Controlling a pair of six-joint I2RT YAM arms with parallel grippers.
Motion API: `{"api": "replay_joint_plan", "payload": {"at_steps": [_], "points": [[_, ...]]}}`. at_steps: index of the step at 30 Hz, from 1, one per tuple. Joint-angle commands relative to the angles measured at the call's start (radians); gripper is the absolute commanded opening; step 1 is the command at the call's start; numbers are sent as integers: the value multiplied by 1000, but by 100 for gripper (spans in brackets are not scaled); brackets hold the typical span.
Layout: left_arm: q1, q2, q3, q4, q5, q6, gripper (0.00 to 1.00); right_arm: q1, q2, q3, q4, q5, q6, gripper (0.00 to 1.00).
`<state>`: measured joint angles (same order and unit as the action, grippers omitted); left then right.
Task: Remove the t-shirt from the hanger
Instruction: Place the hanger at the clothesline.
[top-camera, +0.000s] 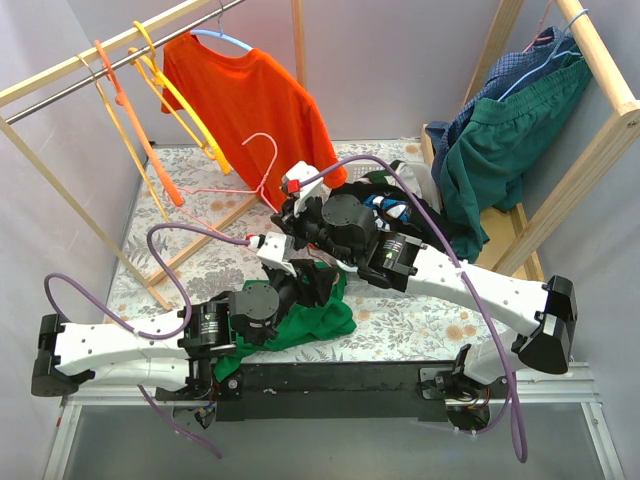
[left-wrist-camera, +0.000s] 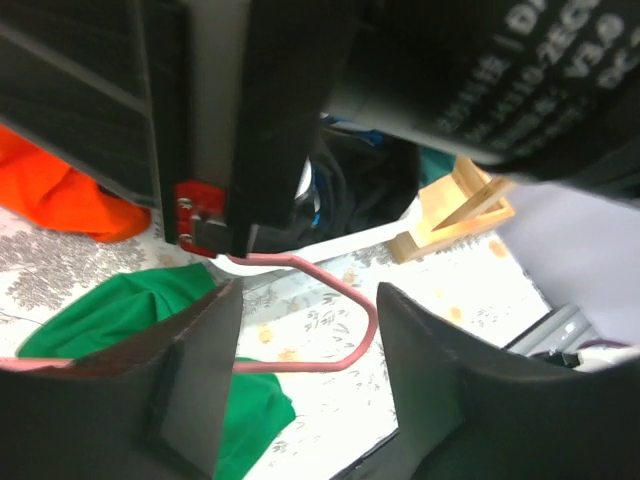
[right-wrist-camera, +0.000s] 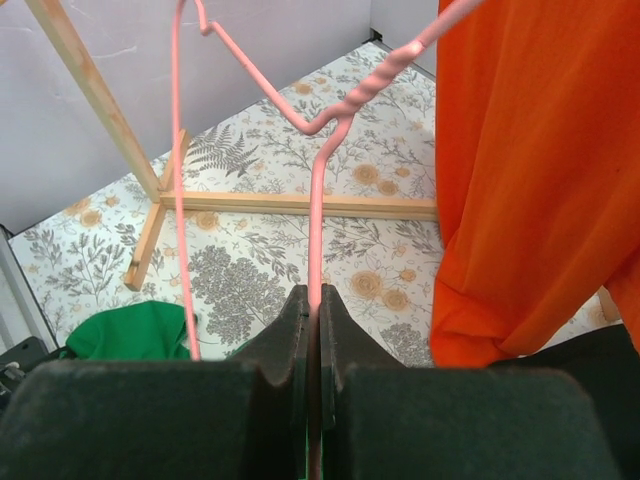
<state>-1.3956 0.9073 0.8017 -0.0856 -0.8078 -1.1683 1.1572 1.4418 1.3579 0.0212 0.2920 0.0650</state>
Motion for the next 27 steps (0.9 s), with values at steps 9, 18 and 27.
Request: {"api": "replay_joint_plan", "payload": {"at_steps": [9,18,27], "points": [[-55,51,8,129,-113,73,71,19,-54,43,29,9,76,1],[-112,151,54,158,-212,105,38,32,-64,49,29,18,90,1],[-126,124,47,161,-223,101,0,35,-83,40,23,10,91,1]]}}
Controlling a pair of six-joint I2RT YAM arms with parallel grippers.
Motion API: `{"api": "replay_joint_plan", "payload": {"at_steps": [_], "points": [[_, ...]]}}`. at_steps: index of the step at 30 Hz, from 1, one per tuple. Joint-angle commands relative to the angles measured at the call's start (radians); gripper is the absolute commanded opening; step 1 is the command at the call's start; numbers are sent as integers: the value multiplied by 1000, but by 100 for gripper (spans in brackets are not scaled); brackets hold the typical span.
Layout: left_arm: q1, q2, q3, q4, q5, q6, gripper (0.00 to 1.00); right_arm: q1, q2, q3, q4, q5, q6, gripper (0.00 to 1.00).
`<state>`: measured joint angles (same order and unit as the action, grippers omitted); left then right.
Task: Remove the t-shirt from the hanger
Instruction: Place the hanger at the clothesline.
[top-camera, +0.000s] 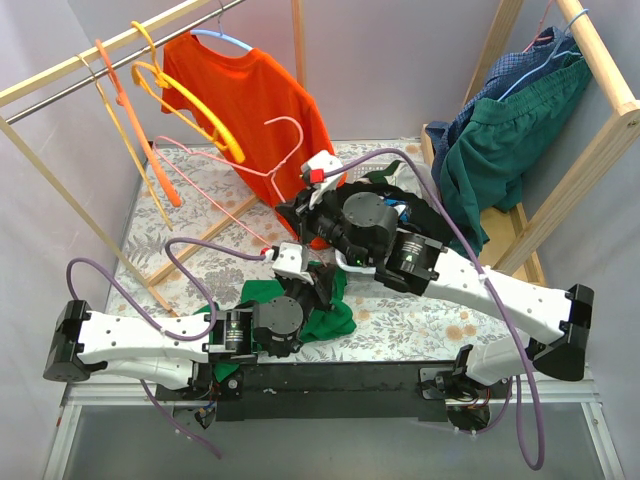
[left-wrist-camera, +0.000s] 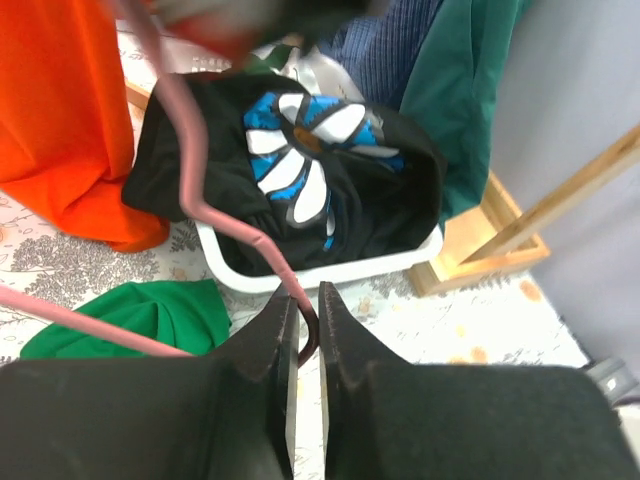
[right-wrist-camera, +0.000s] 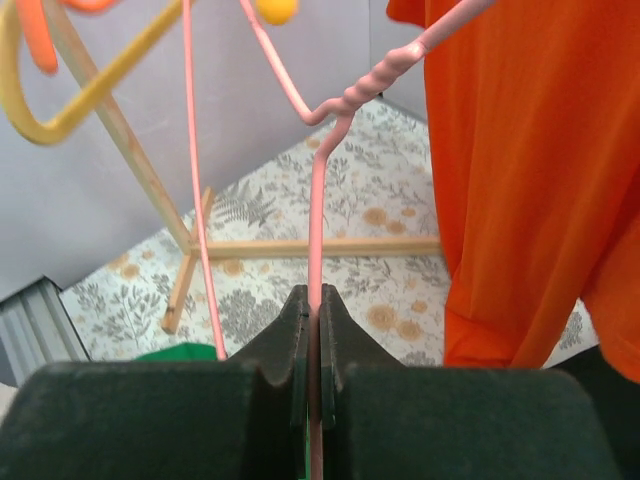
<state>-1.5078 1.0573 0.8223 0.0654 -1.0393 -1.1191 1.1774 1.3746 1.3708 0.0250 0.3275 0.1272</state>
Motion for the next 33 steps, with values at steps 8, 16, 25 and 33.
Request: {"api": "replay_joint_plan", "payload": {"at_steps": [8,16,25,33], "points": [[-32,-31,29,50,25,44,0,14,-26,20,1,-51,11,15],[-72,-40,-5,166,-7,25,0,18,-20,42,-72,-48,-4,49],[-100,-82,-32,211,-14,39,0,18,-136,-1,-146,19,-9,69],[-112,-80,11,206,28,113,0,19,-377,-90,-165,105,-46,77]]}}
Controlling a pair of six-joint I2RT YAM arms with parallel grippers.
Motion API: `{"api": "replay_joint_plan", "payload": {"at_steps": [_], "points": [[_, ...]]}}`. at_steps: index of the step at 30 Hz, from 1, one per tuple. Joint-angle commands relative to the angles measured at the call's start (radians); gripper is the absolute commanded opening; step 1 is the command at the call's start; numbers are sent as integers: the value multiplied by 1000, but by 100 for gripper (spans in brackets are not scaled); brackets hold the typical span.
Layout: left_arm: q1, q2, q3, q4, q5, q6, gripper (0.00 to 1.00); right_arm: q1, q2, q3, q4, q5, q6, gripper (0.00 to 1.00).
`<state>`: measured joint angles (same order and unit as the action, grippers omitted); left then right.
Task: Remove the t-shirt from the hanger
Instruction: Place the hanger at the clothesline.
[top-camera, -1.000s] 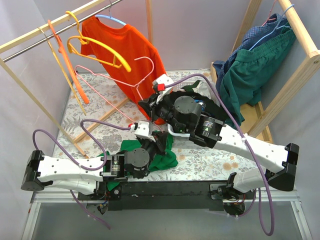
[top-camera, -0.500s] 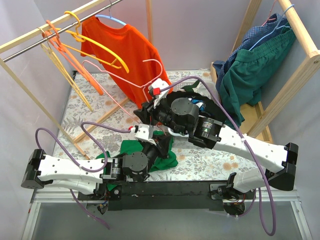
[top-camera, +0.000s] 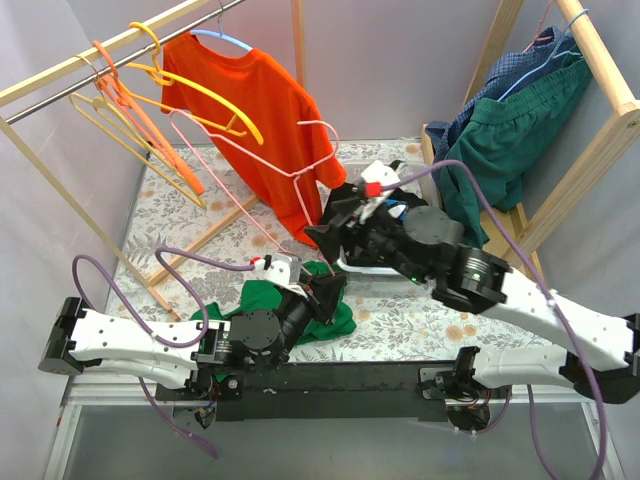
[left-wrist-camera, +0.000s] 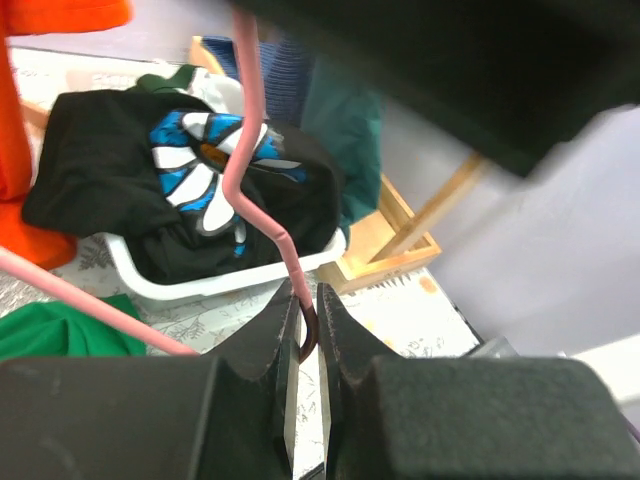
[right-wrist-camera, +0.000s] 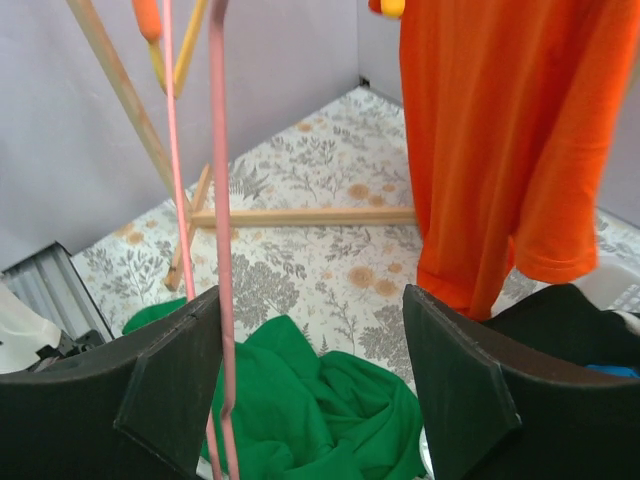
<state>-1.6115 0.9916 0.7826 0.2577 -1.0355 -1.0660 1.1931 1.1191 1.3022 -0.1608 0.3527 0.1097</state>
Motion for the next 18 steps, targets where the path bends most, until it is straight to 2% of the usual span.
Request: {"api": "replay_joint_plan", "payload": {"at_steps": [1,5,9,15,18], "points": [[-7,-11,58,9,49,72,0,2,-140,-30,15,91,-31,77],[-8,12,92,15,115,118,0,2,-209,-70,20,123,-27,78],[-21,19,118,21,97,127,0,3,-238,-93,7,141,-25,77],[-71,-48,106,63,-43,181,0,2,-246,-116,1,152,-21,77],[-71,-134,60,86,-95,204,0,3,-245,-127,-3,155,-16,78]]}}
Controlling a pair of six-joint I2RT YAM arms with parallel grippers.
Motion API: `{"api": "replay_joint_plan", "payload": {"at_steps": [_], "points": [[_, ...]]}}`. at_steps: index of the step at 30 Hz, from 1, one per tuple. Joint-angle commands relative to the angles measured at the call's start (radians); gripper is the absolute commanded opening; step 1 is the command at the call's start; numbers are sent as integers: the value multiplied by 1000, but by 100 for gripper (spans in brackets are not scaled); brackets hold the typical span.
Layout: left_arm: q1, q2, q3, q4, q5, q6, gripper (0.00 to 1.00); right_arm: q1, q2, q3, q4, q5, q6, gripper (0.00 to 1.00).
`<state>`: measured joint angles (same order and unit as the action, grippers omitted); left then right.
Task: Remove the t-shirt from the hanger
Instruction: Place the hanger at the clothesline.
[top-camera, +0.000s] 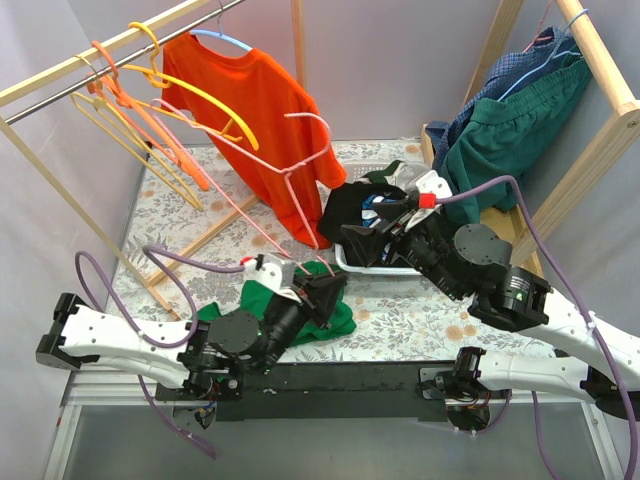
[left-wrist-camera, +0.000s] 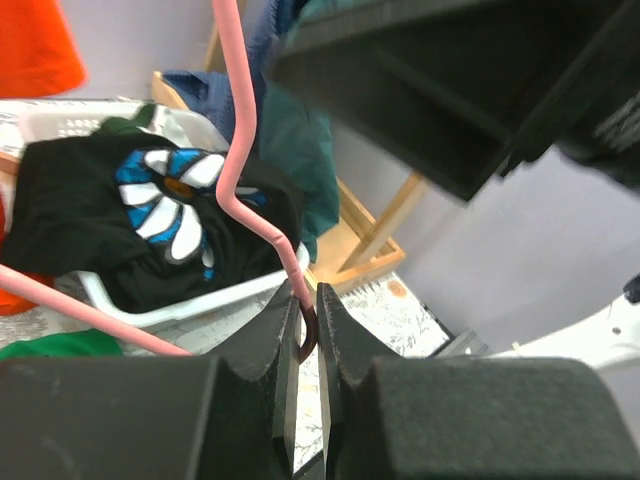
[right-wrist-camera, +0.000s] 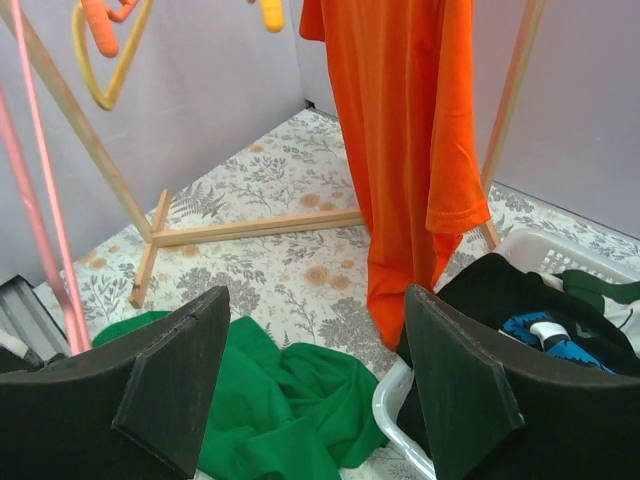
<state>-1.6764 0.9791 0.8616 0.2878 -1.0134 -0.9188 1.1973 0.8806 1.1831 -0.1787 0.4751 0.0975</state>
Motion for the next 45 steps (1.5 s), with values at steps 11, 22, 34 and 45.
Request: {"api": "replay_joint_plan", "payload": {"at_steps": [11,22,34,45], "points": [[-5,-296,-18,5,-243,138,0,-2,15,-42,27,40,7,77],[-6,-484,-44,-121,-194,58,0,-2,37,-45,47,19,13,77],[-5,-476,28,-124,-276,171,0,-2,84,-33,82,-18,13,77],[-5,-482,-3,93,-248,314,0,-2,116,-11,96,-46,10,77]]}}
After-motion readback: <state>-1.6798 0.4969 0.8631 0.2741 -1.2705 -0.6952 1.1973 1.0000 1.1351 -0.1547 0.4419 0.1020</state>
